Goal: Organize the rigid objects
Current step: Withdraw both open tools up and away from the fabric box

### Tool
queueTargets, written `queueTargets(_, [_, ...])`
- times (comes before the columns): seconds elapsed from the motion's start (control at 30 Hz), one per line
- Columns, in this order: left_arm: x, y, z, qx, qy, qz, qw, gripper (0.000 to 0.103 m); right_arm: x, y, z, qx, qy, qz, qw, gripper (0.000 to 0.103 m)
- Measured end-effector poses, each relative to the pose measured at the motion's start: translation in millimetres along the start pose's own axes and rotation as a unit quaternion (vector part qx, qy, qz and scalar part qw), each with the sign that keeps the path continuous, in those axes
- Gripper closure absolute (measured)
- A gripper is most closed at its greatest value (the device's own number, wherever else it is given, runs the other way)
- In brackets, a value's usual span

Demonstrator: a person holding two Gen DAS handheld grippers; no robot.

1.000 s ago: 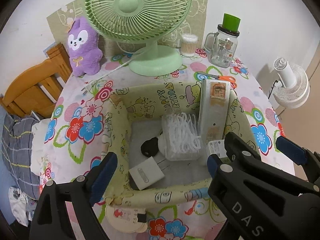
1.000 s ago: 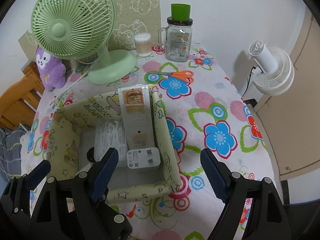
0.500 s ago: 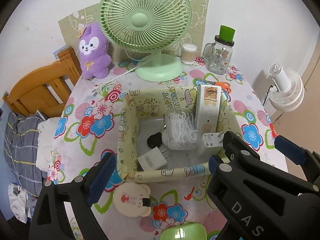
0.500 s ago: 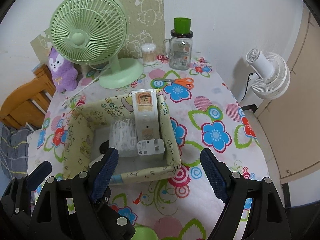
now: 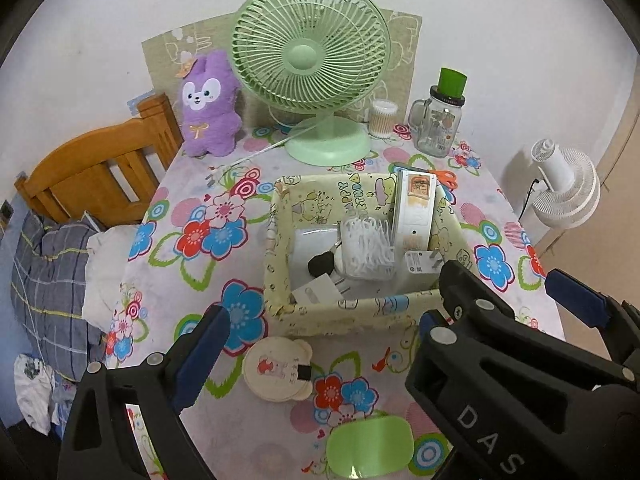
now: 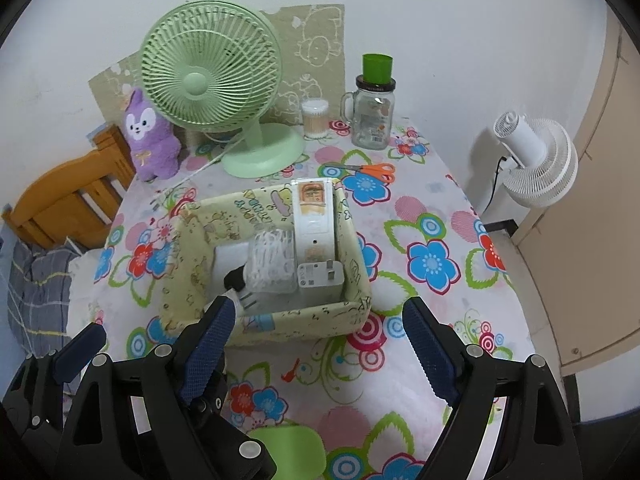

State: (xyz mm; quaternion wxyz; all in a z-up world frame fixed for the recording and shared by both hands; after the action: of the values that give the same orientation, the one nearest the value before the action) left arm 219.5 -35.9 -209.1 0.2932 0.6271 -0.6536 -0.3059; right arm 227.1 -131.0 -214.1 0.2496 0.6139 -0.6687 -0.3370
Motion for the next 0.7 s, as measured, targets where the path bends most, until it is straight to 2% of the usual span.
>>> queueTargets(0.47, [-12,26,15,0.01,-0.008,0.004,0.9999,0.003,-17,25,16,0.004,0.024,-0.012,1.0,0.011])
queueTargets(0.7, [-14,33,27,0.007,-0.012,0.025,0.9996,0.0,-24,31,28,0.0,0.03,-0.019,0.999,0.01])
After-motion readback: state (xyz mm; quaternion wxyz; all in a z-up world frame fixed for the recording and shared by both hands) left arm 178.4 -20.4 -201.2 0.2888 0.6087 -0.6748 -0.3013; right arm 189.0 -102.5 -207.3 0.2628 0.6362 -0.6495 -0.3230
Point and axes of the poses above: each gripper's, at about its wrist camera, not at the fingertips, and y roughly against the way its jaws point, x to its right, z to its underside, the point moved 9 cm from there along -y, roughly the way its jaws point, and after that the axes turned 5 degrees about x, right-handed, at the moved point
